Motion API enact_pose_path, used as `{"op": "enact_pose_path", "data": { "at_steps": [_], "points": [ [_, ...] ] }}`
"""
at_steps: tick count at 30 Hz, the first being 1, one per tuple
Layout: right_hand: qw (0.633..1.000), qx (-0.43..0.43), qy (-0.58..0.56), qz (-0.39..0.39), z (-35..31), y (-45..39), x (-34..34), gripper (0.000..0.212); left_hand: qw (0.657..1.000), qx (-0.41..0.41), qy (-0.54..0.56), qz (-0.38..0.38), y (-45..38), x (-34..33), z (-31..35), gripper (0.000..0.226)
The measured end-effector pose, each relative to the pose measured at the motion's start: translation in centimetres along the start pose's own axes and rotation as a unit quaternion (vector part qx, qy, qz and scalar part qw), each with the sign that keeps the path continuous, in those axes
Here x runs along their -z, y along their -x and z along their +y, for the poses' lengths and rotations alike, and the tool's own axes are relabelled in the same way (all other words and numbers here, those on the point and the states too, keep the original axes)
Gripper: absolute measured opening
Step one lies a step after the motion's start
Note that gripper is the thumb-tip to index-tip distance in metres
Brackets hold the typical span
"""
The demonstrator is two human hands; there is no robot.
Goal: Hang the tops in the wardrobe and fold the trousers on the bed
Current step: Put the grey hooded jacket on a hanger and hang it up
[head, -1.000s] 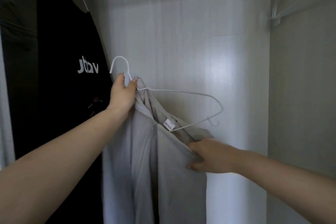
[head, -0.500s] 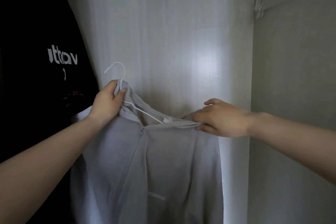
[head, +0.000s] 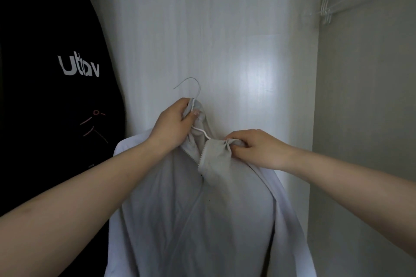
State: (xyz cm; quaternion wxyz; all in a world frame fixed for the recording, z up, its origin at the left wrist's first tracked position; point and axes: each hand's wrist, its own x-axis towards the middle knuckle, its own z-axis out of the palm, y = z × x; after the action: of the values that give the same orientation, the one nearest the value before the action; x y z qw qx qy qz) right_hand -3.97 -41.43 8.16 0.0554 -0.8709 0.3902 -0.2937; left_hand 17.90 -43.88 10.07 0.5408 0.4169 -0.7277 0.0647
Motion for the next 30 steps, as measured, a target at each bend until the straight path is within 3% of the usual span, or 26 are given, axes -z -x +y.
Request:
{"op": "enact_pose_path", "data": {
  "at_steps": [6,9,12,16,19,24,27,30],
  "points": [
    [0.998,-0.004,-0.055,-0.007,-0.7,-0.3,-1.1,0.017,1.000,0.009,0.017,-0.008,0.2,-0.6,0.0,0.004],
    [0.997,0.000,-0.054,0.046,-0.5,0.0,-1.2,0.019,1.000,0.000,0.027,-0.003,0.3,0.0,0.4,0.015],
    [0.993,0.022,-0.053,0.100,0.3,0.7,-0.4,0.019,1.000,0.016,0.016,-0.016,0.7,1.4,-0.3,0.006],
    [0.989,0.034,-0.059,0.128,1.5,1.7,0.8,0.029,0.998,0.057,-0.019,-0.019,1.5,3.1,-2.3,0.022],
    [0.992,0.032,-0.054,0.111,2.0,2.1,1.9,0.028,0.997,0.079,0.000,-0.016,2.0,3.5,-3.0,0.036],
    [0.997,0.014,0.053,0.052,3.2,3.0,4.8,0.005,0.995,0.102,0.010,0.006,2.4,4.4,-4.3,0.040],
    [0.995,0.037,0.091,0.006,2.1,2.9,6.0,0.020,0.994,0.098,-0.037,0.025,2.4,4.2,-4.4,0.048],
    [0.989,0.091,0.114,0.037,0.3,1.8,6.8,0.027,0.994,0.084,-0.067,0.013,2.4,3.2,-3.8,0.048]
  ]
}}
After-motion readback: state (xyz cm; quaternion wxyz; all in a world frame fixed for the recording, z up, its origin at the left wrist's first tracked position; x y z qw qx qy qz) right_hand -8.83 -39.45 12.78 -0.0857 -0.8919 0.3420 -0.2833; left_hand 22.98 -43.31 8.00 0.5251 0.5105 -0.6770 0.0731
